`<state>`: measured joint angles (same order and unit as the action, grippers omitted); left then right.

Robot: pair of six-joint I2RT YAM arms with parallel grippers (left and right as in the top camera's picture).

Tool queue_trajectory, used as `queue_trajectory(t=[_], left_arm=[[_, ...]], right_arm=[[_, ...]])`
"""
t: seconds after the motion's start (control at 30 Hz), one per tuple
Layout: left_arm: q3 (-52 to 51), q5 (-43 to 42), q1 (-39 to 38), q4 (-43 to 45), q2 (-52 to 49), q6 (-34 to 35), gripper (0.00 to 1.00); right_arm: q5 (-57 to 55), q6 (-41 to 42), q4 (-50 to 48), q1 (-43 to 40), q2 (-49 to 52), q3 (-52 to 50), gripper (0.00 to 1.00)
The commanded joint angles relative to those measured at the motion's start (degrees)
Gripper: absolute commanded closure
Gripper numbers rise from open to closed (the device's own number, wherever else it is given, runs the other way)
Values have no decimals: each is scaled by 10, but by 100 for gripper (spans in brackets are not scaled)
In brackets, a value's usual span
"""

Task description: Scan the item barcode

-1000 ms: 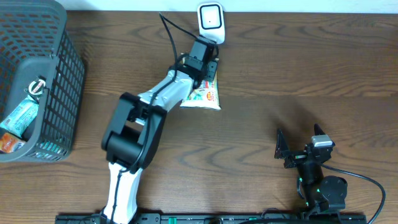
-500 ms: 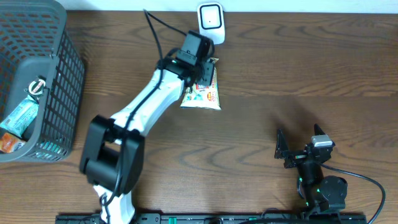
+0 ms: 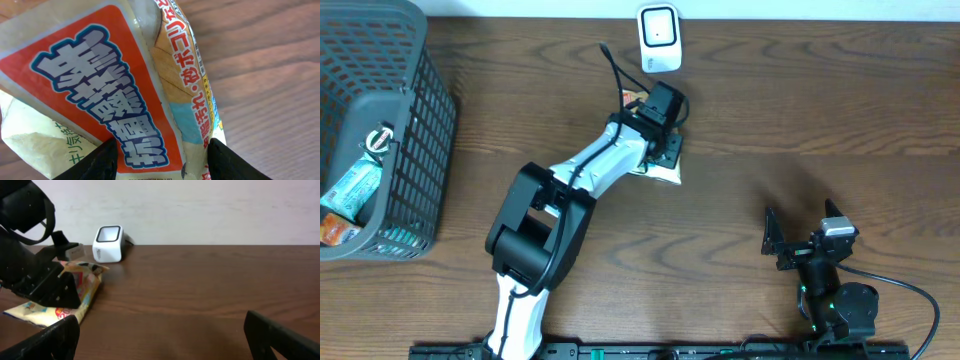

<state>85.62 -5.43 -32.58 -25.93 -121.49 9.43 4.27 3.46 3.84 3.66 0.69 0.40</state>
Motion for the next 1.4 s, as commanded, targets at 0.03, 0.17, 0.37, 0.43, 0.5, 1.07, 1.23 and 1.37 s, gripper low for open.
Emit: queue_trajectory(t=[0.03,0.17,0.37,0.43,0.5,1.07,1.23,1.37], left_arm=[[-7,-17,-34,-10,5,11,44],[-7,-16,-50,-10,45,48,44],[-6,-13,-38,-18,136,57,44],[-6,-9,-29,-31,159,56,44],[-6,-8,-21,-48,168,56,44],[-8,-31,-36,-127,5,57,43],[8,-29,-22,-144,31,57,36],[27,-29,1,-149,87,57,36]], right_arm=[[2,1,3,-3,-3,0,1],[2,1,3,-3,-3,0,1],[2,1,2,-3,-3,0,1],[2,1,3,-3,-3,0,1],[2,1,3,-3,-3,0,1],[2,1,3,-3,-3,0,1],[2,1,2,-3,-3,0,1],[2,1,3,-3,-3,0,1]])
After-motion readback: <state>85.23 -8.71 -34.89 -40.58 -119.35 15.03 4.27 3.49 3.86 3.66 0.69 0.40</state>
